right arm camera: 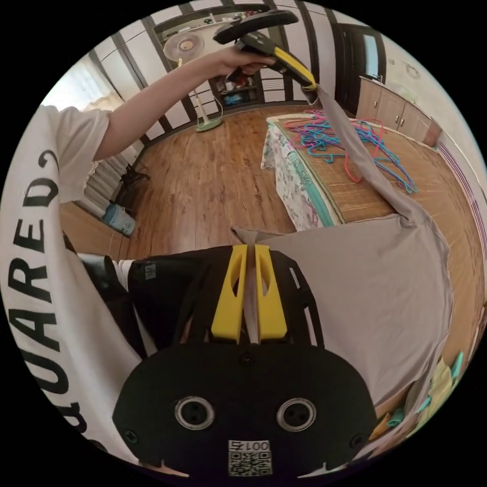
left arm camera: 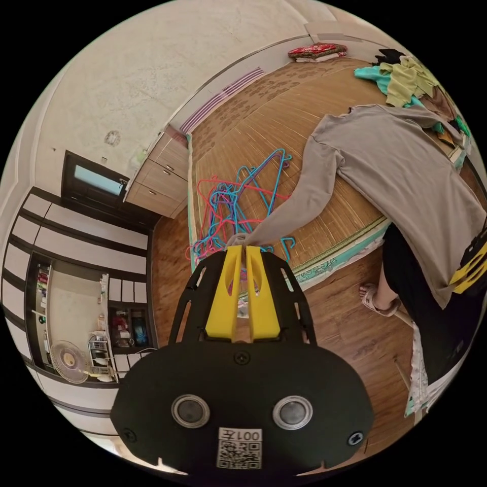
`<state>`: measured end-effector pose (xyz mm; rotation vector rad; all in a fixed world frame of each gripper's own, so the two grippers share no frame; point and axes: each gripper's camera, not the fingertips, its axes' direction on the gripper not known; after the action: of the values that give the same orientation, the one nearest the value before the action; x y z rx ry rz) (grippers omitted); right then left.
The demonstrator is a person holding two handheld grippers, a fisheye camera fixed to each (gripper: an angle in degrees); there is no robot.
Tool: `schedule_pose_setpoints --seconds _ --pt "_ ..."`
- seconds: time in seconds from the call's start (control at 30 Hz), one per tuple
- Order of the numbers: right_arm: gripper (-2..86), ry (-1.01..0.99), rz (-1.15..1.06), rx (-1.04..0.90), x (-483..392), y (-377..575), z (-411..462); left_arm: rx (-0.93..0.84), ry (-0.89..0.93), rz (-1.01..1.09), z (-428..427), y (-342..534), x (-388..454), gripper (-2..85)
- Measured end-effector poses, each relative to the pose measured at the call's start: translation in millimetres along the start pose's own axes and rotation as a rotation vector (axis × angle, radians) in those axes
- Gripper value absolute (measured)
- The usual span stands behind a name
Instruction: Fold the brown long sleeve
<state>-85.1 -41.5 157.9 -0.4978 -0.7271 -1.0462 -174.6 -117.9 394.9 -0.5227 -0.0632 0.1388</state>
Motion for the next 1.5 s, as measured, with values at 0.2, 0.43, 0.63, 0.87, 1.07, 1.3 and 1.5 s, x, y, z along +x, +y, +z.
schedule_pose_setpoints --seconds 0.2,0.43,0.63,0.87,1.07,1.3,1.5 --pt "7.7 -0.200 -0.012 0.086 -10.9 21.2 -30.6 -0.019 -0.022 0.024 -19.3 3.9 -11.6 -1.0" --pt "10.3 0.197 -0.011 0.192 39.3 10.2 -89.6 0.013 -0.063 0.099 -48.2 12.6 -23.5 -1.0" --pt "13.3 0.271 -0.072 0.200 85.3 -56.6 -61.3 0.005 0.429 0.088 -57.7 11.7 -78.6 -1.0" --pt "14.6 0.231 -0.271 0.227 80.1 -116.1 -23.9 -0.084 0.648 0.183 -63.9 13.3 -130.3 -1.0" --pt "14.0 0.067 -0.559 0.141 90.5 -160.5 -59.7 -0.110 0.664 0.298 -80.8 8.9 -140.2 -1.0" --pt "10.4 0.065 -0.768 -0.039 70.6 -194.8 -60.7 -0.043 0.693 0.338 -101.7 9.9 -153.5 -0.9" --pt "2.2 0.030 -0.788 0.018 90.7 -189.5 -76.2 0.033 0.669 0.306 -108.2 51.9 -178.8 0.4"
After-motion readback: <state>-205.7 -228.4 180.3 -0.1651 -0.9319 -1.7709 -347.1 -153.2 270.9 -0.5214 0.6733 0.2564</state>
